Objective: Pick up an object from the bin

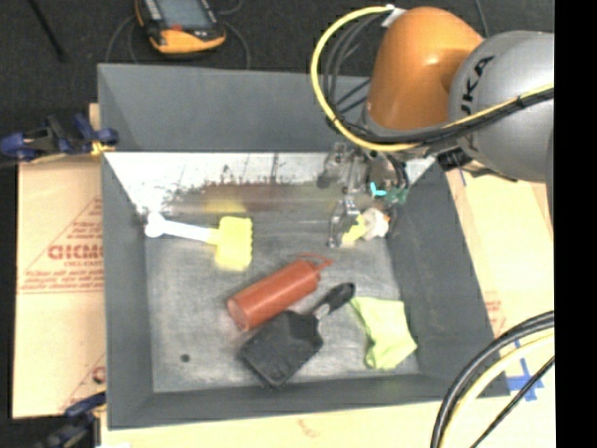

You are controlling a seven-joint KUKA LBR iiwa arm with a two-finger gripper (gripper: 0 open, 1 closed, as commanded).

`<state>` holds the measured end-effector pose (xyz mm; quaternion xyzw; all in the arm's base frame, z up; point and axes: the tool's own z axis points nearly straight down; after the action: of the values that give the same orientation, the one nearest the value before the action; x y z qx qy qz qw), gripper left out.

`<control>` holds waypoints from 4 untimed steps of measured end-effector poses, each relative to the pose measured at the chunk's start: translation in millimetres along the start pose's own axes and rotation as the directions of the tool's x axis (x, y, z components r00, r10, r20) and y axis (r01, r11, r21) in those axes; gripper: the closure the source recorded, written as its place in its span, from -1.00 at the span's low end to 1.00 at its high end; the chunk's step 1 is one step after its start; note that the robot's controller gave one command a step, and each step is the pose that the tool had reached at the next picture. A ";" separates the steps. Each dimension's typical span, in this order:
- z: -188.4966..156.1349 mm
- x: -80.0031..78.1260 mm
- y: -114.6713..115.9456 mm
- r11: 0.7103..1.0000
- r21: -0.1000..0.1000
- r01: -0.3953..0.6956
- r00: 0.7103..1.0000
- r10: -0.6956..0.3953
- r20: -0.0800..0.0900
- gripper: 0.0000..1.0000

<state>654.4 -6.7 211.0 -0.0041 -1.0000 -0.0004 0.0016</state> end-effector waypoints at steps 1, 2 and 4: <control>-5.2 -1.6 -0.1 1.000 0.000 0.000 1.000 0.000 0.009 1.00; -5.2 -1.6 -0.1 1.000 0.000 0.000 1.000 0.000 0.009 1.00; 35.2 18.1 40.5 0.997 0.001 0.075 0.997 -0.075 0.009 -1.00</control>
Offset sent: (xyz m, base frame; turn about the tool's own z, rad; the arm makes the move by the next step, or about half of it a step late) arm 0.0000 0.0000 0.0000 0.0000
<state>636.5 33.9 175.9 0.0334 -0.9994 -0.0001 -0.0029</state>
